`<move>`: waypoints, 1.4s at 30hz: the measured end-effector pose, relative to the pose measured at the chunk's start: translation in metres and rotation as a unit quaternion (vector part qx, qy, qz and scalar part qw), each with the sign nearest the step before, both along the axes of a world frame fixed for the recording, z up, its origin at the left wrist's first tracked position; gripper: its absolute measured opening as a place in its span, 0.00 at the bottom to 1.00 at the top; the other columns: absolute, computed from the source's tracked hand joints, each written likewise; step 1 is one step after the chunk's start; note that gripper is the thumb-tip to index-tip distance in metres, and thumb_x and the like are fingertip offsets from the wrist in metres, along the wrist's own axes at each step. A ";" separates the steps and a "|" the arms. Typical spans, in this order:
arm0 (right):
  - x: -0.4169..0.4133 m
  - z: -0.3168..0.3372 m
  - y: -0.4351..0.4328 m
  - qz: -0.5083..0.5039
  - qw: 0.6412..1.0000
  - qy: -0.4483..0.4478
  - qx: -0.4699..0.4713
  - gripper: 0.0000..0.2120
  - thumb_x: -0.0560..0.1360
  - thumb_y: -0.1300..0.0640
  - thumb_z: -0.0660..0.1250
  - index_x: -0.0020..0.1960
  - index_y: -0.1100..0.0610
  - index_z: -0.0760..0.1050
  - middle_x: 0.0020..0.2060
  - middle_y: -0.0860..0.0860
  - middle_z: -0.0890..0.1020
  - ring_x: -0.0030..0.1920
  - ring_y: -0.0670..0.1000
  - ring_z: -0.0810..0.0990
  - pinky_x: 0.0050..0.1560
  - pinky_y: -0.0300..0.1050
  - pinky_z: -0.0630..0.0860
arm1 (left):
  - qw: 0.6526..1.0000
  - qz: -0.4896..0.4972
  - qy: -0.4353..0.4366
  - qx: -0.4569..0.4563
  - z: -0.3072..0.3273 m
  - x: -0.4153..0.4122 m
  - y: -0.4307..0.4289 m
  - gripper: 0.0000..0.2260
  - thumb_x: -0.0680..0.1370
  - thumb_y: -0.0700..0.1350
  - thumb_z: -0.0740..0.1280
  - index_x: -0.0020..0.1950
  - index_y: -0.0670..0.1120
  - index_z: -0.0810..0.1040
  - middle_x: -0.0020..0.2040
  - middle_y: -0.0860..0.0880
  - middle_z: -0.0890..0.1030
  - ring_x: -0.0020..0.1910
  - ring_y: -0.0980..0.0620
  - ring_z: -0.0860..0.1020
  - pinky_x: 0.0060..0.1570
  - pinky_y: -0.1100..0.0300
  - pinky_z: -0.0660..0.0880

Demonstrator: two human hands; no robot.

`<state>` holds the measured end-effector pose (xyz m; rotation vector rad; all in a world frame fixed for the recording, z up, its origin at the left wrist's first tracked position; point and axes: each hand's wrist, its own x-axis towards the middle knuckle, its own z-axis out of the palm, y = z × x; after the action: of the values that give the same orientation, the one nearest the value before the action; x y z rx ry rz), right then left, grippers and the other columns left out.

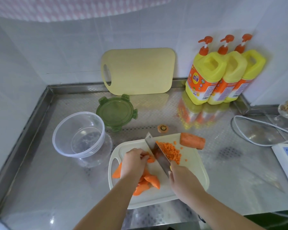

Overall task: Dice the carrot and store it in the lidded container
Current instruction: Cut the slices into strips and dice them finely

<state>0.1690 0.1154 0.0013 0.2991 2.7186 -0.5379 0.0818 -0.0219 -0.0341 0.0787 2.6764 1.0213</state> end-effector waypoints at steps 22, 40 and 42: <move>0.007 0.013 -0.018 0.056 0.996 -0.028 0.060 0.20 0.79 0.63 0.56 0.70 0.55 0.58 0.54 0.51 0.76 0.51 0.52 0.78 0.42 0.42 0.67 | 0.997 -0.042 0.021 -0.058 -0.003 -0.002 -0.006 0.07 0.77 0.44 0.66 0.52 0.47 0.82 0.49 0.49 0.81 0.47 0.49 0.79 0.44 0.60 0.74; -0.004 0.007 -0.011 0.004 1.000 -0.017 0.005 0.13 0.82 0.55 0.50 0.66 0.53 0.64 0.39 0.47 0.71 0.42 0.50 0.75 0.44 0.42 0.73 | 0.998 -0.048 0.020 -0.040 -0.010 -0.004 -0.011 0.04 0.76 0.45 0.68 0.46 0.47 0.81 0.46 0.50 0.81 0.46 0.51 0.78 0.46 0.58 0.74; -0.004 0.013 -0.013 0.020 1.000 -0.008 0.010 0.15 0.82 0.56 0.51 0.68 0.53 0.62 0.42 0.48 0.73 0.41 0.50 0.73 0.42 0.42 0.72 | 0.998 -0.043 0.020 -0.036 -0.010 -0.003 -0.011 0.03 0.76 0.45 0.67 0.47 0.47 0.81 0.47 0.51 0.81 0.45 0.52 0.77 0.45 0.60 0.73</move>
<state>0.1655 0.1027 0.0140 0.2524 2.7103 -0.4946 0.0783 -0.0327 -0.0441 0.1999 2.7161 0.9068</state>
